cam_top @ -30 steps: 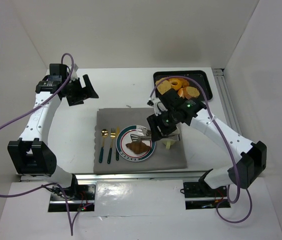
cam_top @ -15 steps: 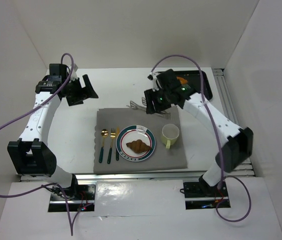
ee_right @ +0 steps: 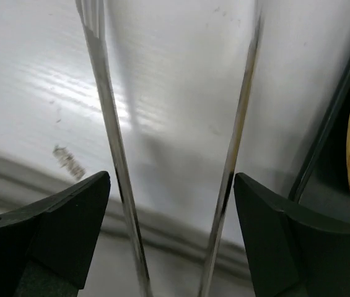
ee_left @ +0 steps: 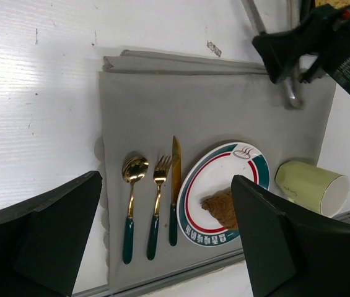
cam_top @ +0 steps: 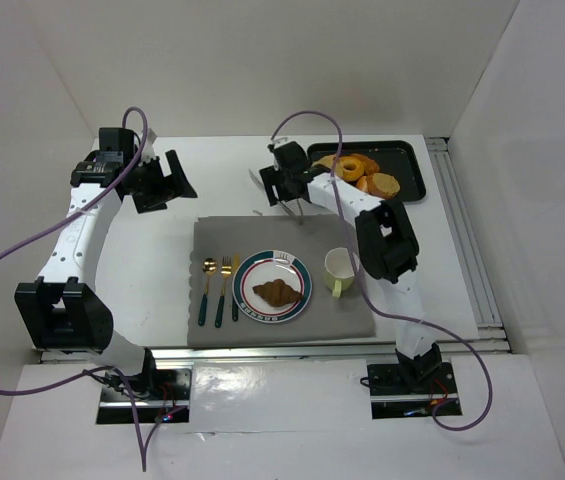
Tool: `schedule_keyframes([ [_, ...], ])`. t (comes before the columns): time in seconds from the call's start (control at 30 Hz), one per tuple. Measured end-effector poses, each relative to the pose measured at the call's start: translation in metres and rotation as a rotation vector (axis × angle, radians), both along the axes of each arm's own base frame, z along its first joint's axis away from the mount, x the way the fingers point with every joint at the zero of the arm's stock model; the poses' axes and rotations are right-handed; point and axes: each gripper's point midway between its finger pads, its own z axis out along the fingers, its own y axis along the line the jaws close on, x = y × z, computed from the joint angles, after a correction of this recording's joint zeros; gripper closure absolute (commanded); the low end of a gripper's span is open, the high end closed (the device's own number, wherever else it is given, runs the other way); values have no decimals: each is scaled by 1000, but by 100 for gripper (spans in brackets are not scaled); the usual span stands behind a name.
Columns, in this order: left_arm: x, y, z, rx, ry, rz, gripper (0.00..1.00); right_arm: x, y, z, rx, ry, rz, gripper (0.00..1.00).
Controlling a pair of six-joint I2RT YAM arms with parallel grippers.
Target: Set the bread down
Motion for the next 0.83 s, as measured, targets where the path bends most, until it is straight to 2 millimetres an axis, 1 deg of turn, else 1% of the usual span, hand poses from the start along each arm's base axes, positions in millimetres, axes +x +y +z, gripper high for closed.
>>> schedule_keyframes([
  [0.07,0,0,0,-2,1,-2,1,11,-1,-13,-11,0,-1,0],
  [0.13,-1,0,0,-1,3,-2,1,14,-4,-16,-17,-4,-13,0],
  [0.2,-1,0,0,-1,4,-2,1,19,-8,-7,-16,-25,-38,0],
  [0.27,-1,0,0,-1,4,-2,1,24,-15,10,-1,-52,-74,0],
  [0.3,-1,0,0,-1,4,-2,1,25,-19,21,8,-63,-90,0],
  [0.37,-1,0,0,-1,3,-2,1,27,-29,51,40,-91,-129,0],
  [0.4,-1,0,0,-1,2,-2,1,29,-39,70,61,-108,-156,0],
  [0.47,0,0,2,0,-3,-3,1,32,-67,113,99,-161,-225,0],
  [0.5,1,0,4,0,-7,-3,1,32,-85,135,112,-192,-265,0],
  [0.57,2,0,8,1,-18,-2,1,26,-121,173,131,-253,-343,0],
  [0.6,3,0,10,1,-23,-3,1,19,-139,187,136,-277,-380,0],
  [0.63,3,0,11,1,-26,-3,1,10,-154,196,135,-287,-413,0],
  [0.67,4,0,11,1,-28,-3,1,-2,-167,202,139,-295,-438,0],
  [0.73,4,0,11,0,-28,-4,1,-20,-181,201,138,-282,-471,0],
  [0.77,4,0,11,-1,-27,-4,1,-27,-185,197,140,-271,-481,0],
  [0.8,5,-1,12,-3,-27,-6,1,-33,-189,188,135,-252,-489,1],
  [0.83,5,-1,12,-4,-28,-7,1,-39,-193,174,122,-222,-497,1],
])
